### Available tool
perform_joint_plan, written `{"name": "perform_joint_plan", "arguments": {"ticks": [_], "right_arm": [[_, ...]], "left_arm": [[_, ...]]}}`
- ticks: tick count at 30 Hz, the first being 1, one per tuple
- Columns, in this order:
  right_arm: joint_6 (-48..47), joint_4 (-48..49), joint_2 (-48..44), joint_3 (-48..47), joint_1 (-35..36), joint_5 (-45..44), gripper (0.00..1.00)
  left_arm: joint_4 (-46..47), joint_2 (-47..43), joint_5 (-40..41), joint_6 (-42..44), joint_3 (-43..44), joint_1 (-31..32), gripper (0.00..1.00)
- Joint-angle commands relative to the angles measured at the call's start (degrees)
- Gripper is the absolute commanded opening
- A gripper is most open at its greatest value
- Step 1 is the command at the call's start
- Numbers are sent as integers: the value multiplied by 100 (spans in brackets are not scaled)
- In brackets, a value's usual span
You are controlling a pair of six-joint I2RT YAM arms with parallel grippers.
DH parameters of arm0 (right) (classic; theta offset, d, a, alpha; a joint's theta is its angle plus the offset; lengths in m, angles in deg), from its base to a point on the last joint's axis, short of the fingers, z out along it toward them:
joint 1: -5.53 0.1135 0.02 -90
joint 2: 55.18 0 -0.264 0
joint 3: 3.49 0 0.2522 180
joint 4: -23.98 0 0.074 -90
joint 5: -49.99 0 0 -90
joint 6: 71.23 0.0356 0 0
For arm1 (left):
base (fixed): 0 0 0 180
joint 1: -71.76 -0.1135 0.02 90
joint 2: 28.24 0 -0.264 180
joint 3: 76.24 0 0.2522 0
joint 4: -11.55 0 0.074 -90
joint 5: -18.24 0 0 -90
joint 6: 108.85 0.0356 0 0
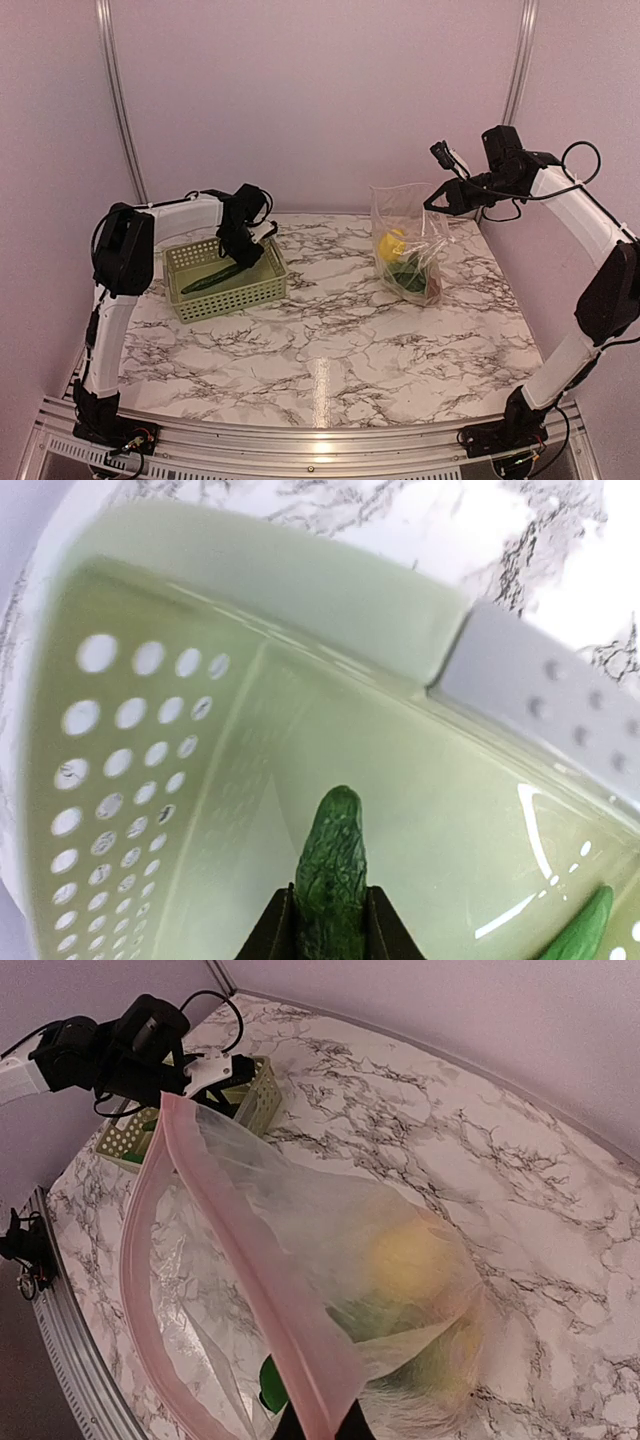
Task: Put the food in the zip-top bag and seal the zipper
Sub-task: Pick up the fake vegetable from the bin.
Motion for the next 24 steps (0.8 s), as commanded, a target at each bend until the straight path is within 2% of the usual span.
{"name": "perform_joint_plan", "arguments": {"ticks": [1,7,10,18,24], "right_arm": [[-98,3,-104,-200,23,-108,0],[-209,30,-122,-150,221,-498,0],[-234,26,-133,-128,339,-536,0],[-324,-253,-21,-565,683,-690,0],[-395,-416,-6,-894,867,-65,0]], "left_arm": [[-134,-994,101,-170,129,-54,18],[32,-1953,32,-817,216,-54,14],[411,-2526,-290,-1169,81,-14,13],[3055,-4158,-1912,-2634,-1089,479,3],[4781,-4564,-2076,-3132,-1516,1386,0]]}}
